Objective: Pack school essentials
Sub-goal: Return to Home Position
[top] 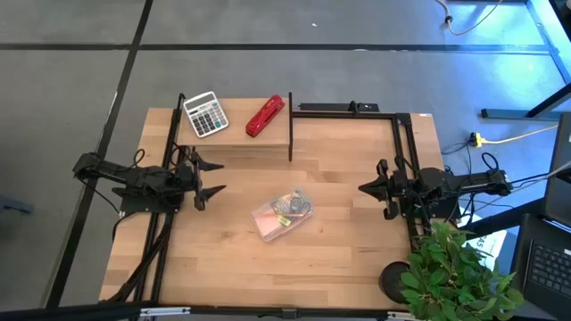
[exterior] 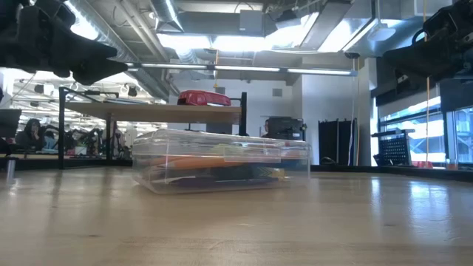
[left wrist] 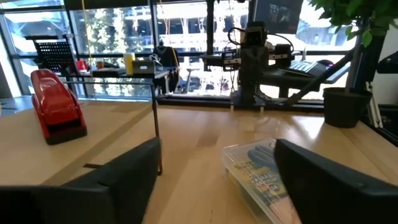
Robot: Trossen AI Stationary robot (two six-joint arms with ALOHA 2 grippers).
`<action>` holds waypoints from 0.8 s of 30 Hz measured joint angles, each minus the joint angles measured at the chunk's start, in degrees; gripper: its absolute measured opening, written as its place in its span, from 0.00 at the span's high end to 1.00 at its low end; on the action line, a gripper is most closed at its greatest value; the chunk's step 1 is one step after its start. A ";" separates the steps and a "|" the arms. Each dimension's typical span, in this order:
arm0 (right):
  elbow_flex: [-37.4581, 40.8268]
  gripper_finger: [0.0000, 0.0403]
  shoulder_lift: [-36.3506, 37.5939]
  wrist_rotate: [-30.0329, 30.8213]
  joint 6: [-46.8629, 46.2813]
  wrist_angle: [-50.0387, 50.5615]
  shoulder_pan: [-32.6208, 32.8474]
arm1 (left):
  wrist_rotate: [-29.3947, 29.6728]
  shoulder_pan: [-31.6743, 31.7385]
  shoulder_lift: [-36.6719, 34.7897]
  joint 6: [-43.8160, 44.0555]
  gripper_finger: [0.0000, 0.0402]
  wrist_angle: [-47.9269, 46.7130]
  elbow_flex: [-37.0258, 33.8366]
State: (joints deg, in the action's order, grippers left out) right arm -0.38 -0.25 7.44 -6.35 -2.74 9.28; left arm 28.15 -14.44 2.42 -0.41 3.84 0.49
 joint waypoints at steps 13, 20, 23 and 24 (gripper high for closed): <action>-0.02 0.97 0.00 0.00 0.00 0.00 0.00 | -0.70 0.00 0.00 0.11 0.76 0.00 0.00; -0.02 0.97 0.00 0.00 0.00 0.00 0.02 | -0.77 0.00 0.00 0.14 0.78 0.00 0.00; -0.02 0.97 0.00 0.00 -0.01 0.00 0.02 | -0.79 0.00 0.00 0.14 0.78 0.00 0.00; -0.02 0.97 0.00 0.00 -0.02 0.00 0.02 | -0.79 0.00 0.00 0.14 0.78 0.00 0.00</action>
State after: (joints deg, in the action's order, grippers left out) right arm -0.40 -0.25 7.44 -6.37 -2.74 9.30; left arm 27.35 -14.44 2.42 -0.27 3.84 0.49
